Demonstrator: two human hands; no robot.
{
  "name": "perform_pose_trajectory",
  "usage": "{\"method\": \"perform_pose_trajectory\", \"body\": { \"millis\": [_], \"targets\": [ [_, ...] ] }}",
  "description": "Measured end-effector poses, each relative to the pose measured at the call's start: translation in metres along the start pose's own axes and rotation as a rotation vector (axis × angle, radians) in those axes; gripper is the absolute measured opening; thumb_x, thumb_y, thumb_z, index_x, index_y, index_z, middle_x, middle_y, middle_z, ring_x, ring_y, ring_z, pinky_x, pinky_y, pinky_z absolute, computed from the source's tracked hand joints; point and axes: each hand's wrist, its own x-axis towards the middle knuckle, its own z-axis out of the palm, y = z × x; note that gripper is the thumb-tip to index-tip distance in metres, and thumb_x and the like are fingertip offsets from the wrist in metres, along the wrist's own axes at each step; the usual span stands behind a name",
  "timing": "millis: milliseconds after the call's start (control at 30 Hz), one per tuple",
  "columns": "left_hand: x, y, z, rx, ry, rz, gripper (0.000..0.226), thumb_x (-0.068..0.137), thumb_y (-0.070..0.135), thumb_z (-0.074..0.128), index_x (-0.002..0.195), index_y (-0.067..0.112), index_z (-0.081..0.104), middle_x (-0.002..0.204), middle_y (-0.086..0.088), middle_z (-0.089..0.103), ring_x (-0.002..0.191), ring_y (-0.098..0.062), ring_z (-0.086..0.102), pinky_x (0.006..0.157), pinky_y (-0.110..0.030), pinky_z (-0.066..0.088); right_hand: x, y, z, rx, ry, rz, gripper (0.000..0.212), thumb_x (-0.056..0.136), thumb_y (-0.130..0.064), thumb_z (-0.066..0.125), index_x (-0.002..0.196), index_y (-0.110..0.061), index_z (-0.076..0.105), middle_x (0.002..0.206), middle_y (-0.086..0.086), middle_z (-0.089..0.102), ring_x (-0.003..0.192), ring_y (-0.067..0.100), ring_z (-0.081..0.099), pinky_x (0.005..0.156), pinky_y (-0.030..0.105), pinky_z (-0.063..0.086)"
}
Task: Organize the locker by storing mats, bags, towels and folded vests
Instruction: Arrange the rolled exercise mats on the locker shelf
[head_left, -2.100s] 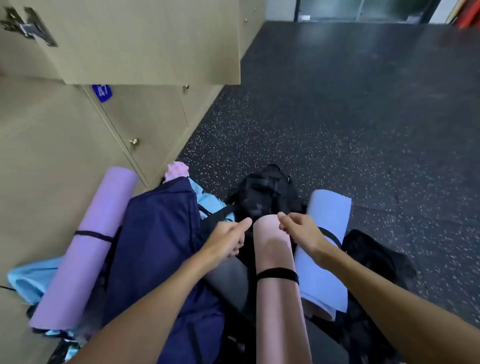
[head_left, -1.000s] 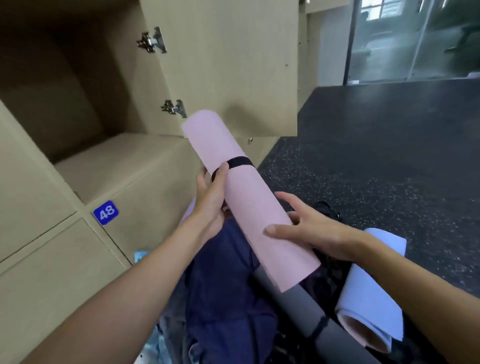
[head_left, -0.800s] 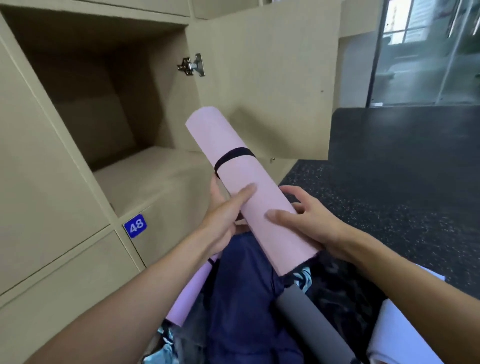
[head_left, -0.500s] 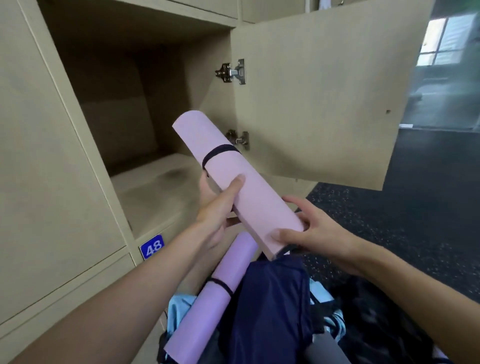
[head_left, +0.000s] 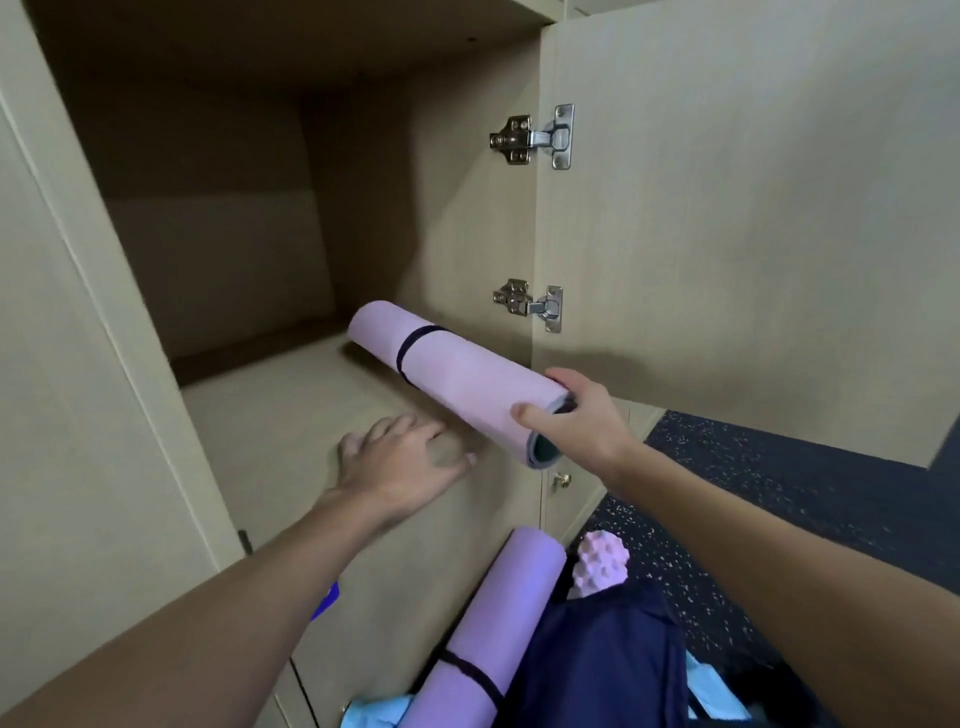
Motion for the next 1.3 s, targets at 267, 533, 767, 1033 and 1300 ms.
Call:
{"method": "perform_pose_trajectory", "body": {
  "millis": [267,533,767,1033,1300],
  "targets": [
    [0.025,-0.016,0.012,-0.062,0.078,0.023,0.059,0.081,0.069,0.057,0.134,0.043,0.055,0.144,0.016,0.048,0.135,-0.008,0.040,0.112,-0.035,0.027,0.069,0.020,0.038,-0.360,0.104,-0.203,0.061,0.079,-0.044,0.074,0.133,-0.030,0.049,0.132,0.001,0.033,0.121,0.021,0.037,0.100,0.030,0.034],
    [0.027,-0.017,0.013,-0.111,0.120,0.020,0.075,0.062,0.075,0.045,0.129,0.042,0.061,0.133,0.020,0.053,0.129,-0.005,0.044,0.108,-0.031,0.030,0.129,0.027,0.065,-0.633,0.130,-0.335,0.061,0.084,-0.044,0.071,0.139,-0.030,0.049,0.141,0.006,0.040,0.125,0.029,0.033,0.105,0.035,0.031],
    [0.032,-0.021,0.014,-0.152,0.139,0.025,0.066,0.068,0.074,0.063,0.126,0.043,0.062,0.129,0.022,0.052,0.125,-0.004,0.043,0.109,-0.031,0.029,0.158,0.051,0.084,-0.428,0.114,-0.366,0.064,0.087,-0.033,0.072,0.144,-0.023,0.045,0.151,0.008,0.029,0.136,0.027,0.023,0.111,0.033,0.023],
    [0.033,-0.023,0.017,-0.165,0.174,0.047,0.061,0.071,0.071,0.067,0.125,0.042,0.062,0.125,0.024,0.051,0.123,0.001,0.042,0.107,-0.029,0.026,0.192,0.043,0.100,-0.504,0.124,-0.355,0.067,0.079,-0.039,0.078,0.138,-0.025,0.049,0.137,0.010,0.035,0.125,0.033,0.037,0.105,0.042,0.038],
    [0.033,-0.021,0.016,-0.183,0.162,0.048,0.073,0.059,0.077,0.047,0.123,0.046,0.061,0.123,0.027,0.049,0.124,0.004,0.039,0.107,-0.027,0.026,0.208,0.042,0.118,-0.450,0.097,-0.360,0.069,0.076,-0.036,0.082,0.135,-0.022,0.050,0.128,0.009,0.032,0.115,0.029,0.050,0.099,0.039,0.045]
  ]
}}
